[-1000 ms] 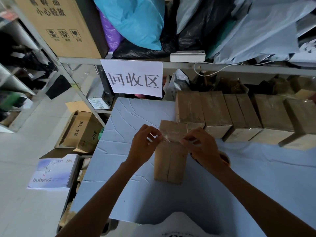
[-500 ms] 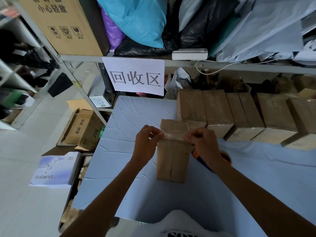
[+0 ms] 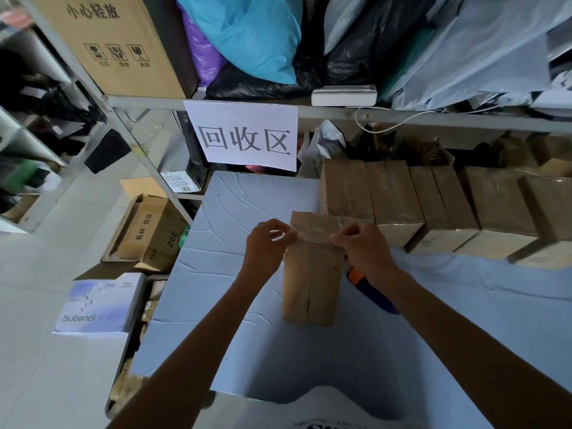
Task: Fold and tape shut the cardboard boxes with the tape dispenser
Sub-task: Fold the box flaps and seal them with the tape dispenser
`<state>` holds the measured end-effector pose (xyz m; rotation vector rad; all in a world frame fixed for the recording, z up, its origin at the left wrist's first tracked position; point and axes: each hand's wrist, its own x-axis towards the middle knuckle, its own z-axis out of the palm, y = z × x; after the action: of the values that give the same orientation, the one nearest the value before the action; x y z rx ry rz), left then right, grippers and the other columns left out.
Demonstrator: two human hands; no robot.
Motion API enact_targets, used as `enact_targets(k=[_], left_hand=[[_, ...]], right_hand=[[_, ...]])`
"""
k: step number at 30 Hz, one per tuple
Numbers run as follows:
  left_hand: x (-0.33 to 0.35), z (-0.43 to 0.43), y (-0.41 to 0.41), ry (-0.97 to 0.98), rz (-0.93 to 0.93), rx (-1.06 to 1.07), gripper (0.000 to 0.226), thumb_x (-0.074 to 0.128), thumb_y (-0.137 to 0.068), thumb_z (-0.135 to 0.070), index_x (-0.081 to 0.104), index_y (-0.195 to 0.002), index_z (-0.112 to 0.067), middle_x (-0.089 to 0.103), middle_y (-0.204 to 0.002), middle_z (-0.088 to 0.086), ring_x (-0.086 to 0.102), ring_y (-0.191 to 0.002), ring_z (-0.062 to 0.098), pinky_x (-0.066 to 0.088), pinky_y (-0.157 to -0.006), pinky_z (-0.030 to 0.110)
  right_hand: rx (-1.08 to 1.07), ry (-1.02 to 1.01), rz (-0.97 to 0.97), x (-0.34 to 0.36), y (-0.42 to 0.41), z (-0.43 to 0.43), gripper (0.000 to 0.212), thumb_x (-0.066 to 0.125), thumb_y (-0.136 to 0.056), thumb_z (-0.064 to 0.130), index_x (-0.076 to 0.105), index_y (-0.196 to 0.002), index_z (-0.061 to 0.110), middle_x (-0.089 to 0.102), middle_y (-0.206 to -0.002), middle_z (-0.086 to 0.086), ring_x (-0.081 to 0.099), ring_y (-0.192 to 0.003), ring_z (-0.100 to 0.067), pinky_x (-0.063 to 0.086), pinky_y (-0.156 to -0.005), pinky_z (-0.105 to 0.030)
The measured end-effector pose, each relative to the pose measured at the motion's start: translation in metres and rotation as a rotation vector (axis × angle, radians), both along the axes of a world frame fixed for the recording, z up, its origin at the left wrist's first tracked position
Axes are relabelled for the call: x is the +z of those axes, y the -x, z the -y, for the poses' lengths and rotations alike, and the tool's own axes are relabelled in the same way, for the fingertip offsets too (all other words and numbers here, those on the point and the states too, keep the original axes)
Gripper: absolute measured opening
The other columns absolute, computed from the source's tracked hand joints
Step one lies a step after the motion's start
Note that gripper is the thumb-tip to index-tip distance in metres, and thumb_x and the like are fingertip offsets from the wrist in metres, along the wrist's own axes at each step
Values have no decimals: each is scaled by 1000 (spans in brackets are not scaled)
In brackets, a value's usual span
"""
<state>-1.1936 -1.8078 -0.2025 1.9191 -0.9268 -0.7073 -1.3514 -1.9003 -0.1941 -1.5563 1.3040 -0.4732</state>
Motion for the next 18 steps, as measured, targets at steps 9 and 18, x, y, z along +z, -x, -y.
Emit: enact_targets(k=[9, 18], left_hand=[[2, 3, 9, -15, -217, 116, 45, 64, -89, -15, 49, -131, -11, 62, -117, 7, 61, -99, 20, 46, -72, 17], [-7, -6, 15, -73, -231, 149, 35, 67, -86, -32, 61, -117, -16, 69, -109, 6, 66, -97, 19, 54, -77, 30]], right_hand=[[-97, -2, -91, -8, -23, -13, 67, 66, -79, 46, 42, -129, 8, 59, -112, -1, 57, -87, -14, 43, -64, -24], [-182, -108, -1, -4, -17, -14, 56, 87, -63, 27, 61, -110, 10, 65, -102, -3, 61, -89, -15, 52, -73, -26]])
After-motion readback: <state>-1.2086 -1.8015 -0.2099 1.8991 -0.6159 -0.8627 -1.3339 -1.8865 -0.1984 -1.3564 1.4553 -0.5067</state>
